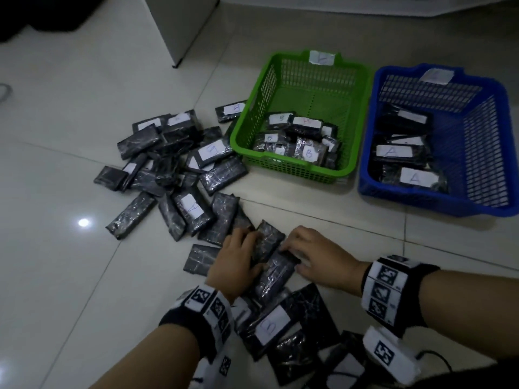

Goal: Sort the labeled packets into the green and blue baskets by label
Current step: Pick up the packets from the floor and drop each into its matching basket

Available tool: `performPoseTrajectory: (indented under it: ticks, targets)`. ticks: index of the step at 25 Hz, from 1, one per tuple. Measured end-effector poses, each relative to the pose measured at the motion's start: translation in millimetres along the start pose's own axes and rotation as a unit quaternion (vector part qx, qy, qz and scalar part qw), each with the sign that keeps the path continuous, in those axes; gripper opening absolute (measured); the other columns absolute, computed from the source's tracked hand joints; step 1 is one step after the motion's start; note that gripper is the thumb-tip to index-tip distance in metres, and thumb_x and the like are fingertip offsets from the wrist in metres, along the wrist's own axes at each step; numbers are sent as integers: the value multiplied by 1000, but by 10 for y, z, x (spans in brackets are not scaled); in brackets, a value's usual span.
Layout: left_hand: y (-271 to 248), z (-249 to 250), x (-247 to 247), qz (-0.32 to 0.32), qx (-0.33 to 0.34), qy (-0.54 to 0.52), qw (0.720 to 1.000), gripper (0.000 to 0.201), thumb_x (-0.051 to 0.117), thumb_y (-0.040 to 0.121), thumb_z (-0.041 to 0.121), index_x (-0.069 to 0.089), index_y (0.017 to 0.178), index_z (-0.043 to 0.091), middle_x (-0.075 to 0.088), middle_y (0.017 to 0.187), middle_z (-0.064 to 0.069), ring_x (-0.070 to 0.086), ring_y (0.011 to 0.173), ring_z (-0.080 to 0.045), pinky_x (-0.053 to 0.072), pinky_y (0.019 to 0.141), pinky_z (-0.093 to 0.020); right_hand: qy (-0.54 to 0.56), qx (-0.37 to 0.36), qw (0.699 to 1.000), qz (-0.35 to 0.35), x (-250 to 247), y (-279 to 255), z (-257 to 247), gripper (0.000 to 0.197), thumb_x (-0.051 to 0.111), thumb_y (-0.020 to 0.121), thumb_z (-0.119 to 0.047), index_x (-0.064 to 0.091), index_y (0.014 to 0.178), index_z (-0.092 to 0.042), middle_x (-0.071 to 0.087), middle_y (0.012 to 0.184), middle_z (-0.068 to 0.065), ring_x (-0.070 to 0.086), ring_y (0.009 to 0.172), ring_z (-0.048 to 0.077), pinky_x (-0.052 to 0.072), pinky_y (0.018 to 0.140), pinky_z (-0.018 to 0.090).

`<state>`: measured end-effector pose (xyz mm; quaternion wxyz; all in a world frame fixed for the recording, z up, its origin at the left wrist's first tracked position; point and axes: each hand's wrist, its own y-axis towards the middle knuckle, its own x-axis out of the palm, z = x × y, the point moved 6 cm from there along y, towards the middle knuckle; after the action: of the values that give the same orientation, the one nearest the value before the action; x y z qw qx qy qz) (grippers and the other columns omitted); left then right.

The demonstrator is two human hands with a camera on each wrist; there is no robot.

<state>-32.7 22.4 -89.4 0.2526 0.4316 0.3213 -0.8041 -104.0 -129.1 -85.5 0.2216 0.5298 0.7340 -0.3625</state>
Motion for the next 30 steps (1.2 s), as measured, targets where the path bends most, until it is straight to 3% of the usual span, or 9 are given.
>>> performPoseTrajectory:
  ticks: [5, 9, 15, 18, 20, 22, 24, 27, 30]
  targets:
    - [151, -201, -73, -1, -57, -110, 992, 69, 81, 63, 28, 48, 123, 20, 57, 114, -2, 54, 105, -19, 40, 84, -24, -251, -52, 962, -93, 85, -5, -95, 71, 69, 79, -29, 33, 140, -25, 38, 128, 3, 36, 114, 25, 43, 84, 39]
    - [172, -129, -182, 33, -49, -131, 990, 25, 73, 73, 28, 61, 91, 16, 60, 91, 1, 58, 85, -16, 36, 69, -22, -281, -98, 950, -97, 127, 20, -119, 69, 71, 73, -26, 41, 134, -14, 35, 143, 7, 39, 123, 28, 46, 88, 41]
    - [237, -56, -613, 99, -48, -207, 972, 21, 67, 79, 28, 48, 80, 21, 58, 73, 4, 54, 66, -12, 40, 57, -27, -283, -150, 941, -107, 125, 102, -262, 47, 56, 82, -16, 47, 129, -10, 54, 118, 13, 51, 107, 31, 48, 73, 39]
    - [322, -70, -763, 111, -62, -305, 944, 22, 62, 83, 25, 40, 86, 28, 67, 81, 4, 62, 72, -20, 49, 68, -33, -124, -16, 992, -35, -194, 157, -156, 28, 52, 84, -15, 58, 112, -16, 61, 106, 7, 55, 100, 25, 46, 76, 32]
    - [416, -56, -872, 140, -67, -349, 924, 22, 57, 87, 24, 38, 95, 33, 69, 94, 2, 66, 84, -24, 53, 80, -39, 70, 100, 991, 58, -493, 147, -2, 15, 56, 86, -11, 59, 100, -17, 63, 95, 5, 61, 87, 22, 47, 68, 28]
    - [530, 41, -990, 160, -44, -418, 893, 28, 51, 89, 17, 38, 109, 32, 66, 101, -1, 69, 87, -21, 53, 84, -44, 315, 168, 925, 131, -700, 77, 81, 15, 54, 90, -6, 56, 104, -11, 65, 88, 12, 66, 70, 23, 53, 57, 29]
    - [629, 203, -1095, 156, -11, -463, 873, 47, 49, 90, 10, 38, 128, 35, 63, 113, -3, 70, 91, -15, 52, 83, -39, 460, 181, 851, 178, -862, 12, 74, 19, 51, 93, -3, 53, 112, -6, 67, 89, 19, 68, 61, 26, 55, 51, 31]
    - [755, 432, -1181, 141, 25, -490, 860, 62, 51, 91, 7, 35, 141, 39, 51, 138, 8, 51, 123, -10, 40, 107, -33, 477, 173, 833, 220, -1067, -68, 66, 22, 45, 93, 1, 55, 111, -9, 65, 88, 20, 65, 57, 29, 52, 47, 29]
    - [894, 562, -1143, 109, 21, -484, 868, 63, 56, 90, 25, 28, 145, 40, 43, 137, 14, 43, 125, -12, 35, 107, -42, 490, 185, 807, 274, -1187, -164, 156, 21, 45, 92, 0, 59, 97, -15, 64, 81, 15, 61, 53, 25, 47, 43, 26]
